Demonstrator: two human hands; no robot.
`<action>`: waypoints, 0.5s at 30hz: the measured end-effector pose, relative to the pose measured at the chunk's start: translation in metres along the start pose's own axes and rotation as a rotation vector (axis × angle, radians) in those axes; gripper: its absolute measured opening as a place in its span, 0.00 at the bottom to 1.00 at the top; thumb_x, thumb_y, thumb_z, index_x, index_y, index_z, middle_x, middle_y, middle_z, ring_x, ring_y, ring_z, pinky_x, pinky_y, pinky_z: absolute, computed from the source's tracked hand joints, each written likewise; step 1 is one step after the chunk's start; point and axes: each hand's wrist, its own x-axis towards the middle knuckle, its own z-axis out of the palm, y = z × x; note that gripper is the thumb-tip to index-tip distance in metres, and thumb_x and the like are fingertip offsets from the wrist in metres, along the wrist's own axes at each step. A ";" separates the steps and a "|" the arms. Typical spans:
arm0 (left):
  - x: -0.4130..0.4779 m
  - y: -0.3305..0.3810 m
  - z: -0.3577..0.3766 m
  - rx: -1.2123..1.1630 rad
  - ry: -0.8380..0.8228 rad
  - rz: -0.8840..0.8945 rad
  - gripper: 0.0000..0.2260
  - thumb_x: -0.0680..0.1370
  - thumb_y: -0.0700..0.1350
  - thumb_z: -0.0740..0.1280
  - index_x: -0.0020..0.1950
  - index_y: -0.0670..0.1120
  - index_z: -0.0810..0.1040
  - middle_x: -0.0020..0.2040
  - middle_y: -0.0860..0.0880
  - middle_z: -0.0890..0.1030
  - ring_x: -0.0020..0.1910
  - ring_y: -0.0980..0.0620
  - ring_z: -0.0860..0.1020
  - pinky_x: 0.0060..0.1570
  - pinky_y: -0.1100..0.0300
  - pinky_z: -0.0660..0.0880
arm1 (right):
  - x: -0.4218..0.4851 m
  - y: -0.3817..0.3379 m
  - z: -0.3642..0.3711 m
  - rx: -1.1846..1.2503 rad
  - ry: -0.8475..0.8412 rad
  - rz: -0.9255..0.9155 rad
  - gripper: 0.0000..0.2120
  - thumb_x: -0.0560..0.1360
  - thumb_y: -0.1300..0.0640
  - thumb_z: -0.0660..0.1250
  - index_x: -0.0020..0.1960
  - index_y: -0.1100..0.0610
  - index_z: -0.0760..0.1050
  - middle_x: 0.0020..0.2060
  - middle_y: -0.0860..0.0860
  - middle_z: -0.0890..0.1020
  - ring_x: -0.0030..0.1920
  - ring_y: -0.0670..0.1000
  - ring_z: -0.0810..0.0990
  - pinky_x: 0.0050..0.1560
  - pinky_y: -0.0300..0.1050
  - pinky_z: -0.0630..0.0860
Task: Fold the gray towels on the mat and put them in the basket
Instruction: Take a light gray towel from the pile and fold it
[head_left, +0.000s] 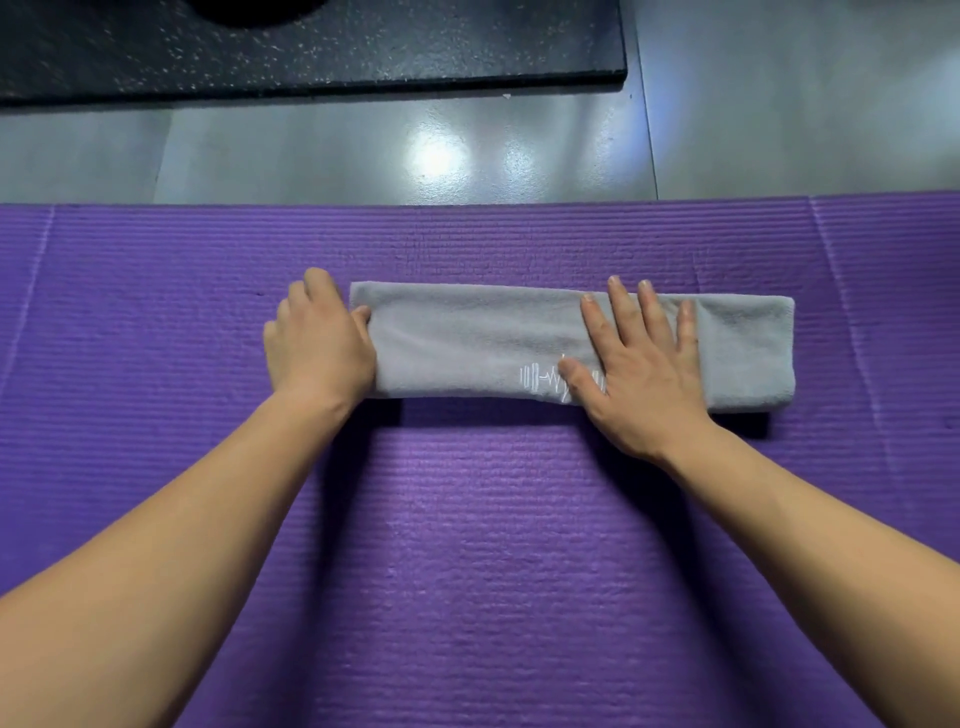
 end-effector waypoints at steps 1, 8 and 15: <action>-0.004 0.009 0.000 -0.006 0.068 0.086 0.12 0.78 0.41 0.65 0.61 0.41 0.71 0.60 0.37 0.74 0.58 0.34 0.73 0.57 0.40 0.69 | 0.001 0.001 0.000 0.002 -0.001 -0.009 0.38 0.77 0.29 0.38 0.82 0.45 0.42 0.82 0.48 0.42 0.81 0.54 0.37 0.77 0.65 0.36; -0.069 0.086 0.038 0.132 -0.318 0.659 0.29 0.81 0.59 0.44 0.81 0.53 0.58 0.83 0.45 0.53 0.82 0.44 0.50 0.77 0.34 0.46 | 0.002 0.020 -0.011 0.059 -0.057 -0.167 0.40 0.74 0.30 0.37 0.83 0.45 0.47 0.82 0.48 0.43 0.81 0.54 0.38 0.78 0.60 0.34; -0.059 0.073 0.044 0.227 -0.300 0.586 0.32 0.79 0.66 0.38 0.83 0.57 0.46 0.84 0.50 0.43 0.82 0.47 0.40 0.76 0.34 0.37 | 0.000 0.087 -0.016 0.019 0.000 0.033 0.39 0.76 0.32 0.40 0.82 0.49 0.50 0.82 0.52 0.51 0.82 0.56 0.46 0.79 0.60 0.38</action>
